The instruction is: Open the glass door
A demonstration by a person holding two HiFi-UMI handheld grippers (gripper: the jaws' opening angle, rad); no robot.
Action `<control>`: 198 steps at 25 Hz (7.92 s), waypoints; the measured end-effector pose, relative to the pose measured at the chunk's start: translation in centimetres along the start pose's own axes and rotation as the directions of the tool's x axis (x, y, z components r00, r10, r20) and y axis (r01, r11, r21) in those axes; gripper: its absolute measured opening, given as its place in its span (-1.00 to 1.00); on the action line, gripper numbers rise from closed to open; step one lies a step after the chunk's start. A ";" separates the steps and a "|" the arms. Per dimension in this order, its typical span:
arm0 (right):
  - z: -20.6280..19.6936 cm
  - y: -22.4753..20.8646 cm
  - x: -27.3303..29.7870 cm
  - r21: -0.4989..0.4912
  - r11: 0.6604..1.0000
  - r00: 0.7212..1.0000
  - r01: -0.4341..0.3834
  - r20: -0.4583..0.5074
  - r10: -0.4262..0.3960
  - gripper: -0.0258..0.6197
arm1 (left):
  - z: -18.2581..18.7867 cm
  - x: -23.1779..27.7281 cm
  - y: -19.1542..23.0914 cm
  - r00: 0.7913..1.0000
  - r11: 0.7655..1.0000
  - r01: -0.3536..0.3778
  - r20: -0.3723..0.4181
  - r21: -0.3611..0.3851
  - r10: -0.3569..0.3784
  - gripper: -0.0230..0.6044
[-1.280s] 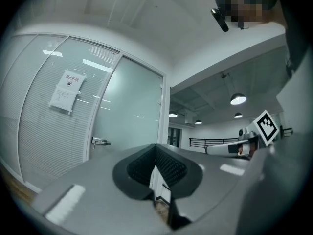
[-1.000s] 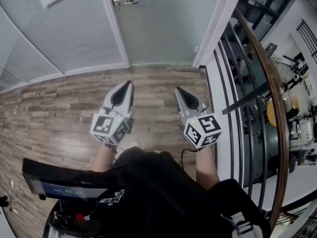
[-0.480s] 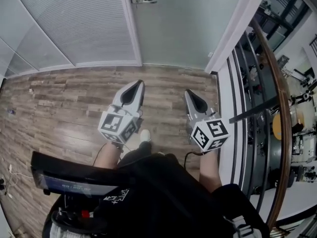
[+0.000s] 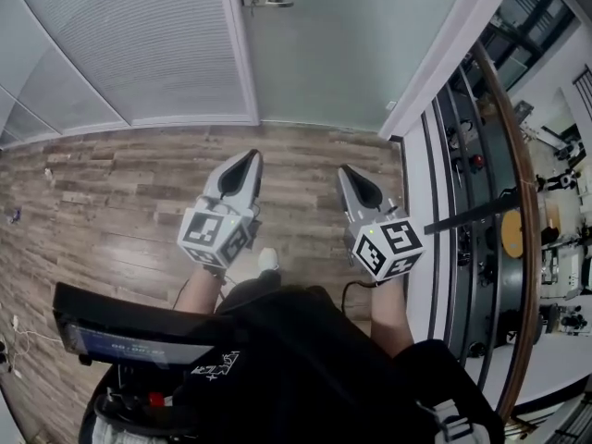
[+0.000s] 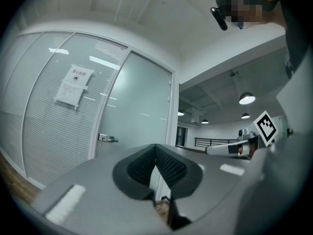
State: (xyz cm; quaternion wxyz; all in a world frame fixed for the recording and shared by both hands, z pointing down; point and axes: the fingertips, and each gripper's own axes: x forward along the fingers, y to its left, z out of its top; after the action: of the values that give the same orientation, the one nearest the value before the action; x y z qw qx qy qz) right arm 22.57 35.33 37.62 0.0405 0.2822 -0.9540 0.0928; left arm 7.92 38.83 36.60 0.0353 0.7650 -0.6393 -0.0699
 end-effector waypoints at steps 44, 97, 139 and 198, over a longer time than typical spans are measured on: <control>4.4 -9.4 20.6 -0.034 0.999 1.000 -0.009 -0.002 0.009 -0.92 | 0.3 16.0 16.3 1.000 0.999 -0.009 0.015 -0.033 0.009 -0.93; 6.2 -25.7 52.0 -0.321 0.943 0.980 0.087 -0.144 -0.139 -0.91 | -1.0 39.5 36.6 0.998 0.997 0.003 -0.062 -0.079 -0.008 -0.93; -4.3 -29.4 64.2 -0.761 0.645 0.895 0.072 -0.236 -0.379 -0.55 | -2.8 42.3 37.2 0.990 0.996 -0.011 -0.144 -0.084 -0.001 -0.93; 1.6 -37.8 75.6 -0.921 0.334 0.935 -0.202 -0.282 -0.213 -0.60 | 0.1 57.3 38.9 0.998 0.999 -0.020 -0.066 -0.028 0.018 -0.93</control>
State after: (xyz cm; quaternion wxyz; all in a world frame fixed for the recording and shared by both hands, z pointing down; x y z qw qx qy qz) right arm -20.09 -36.25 51.68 0.3668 0.1879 -0.8053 -0.4262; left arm -20.09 -24.52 38.52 0.0681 0.7601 -0.6440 -0.0535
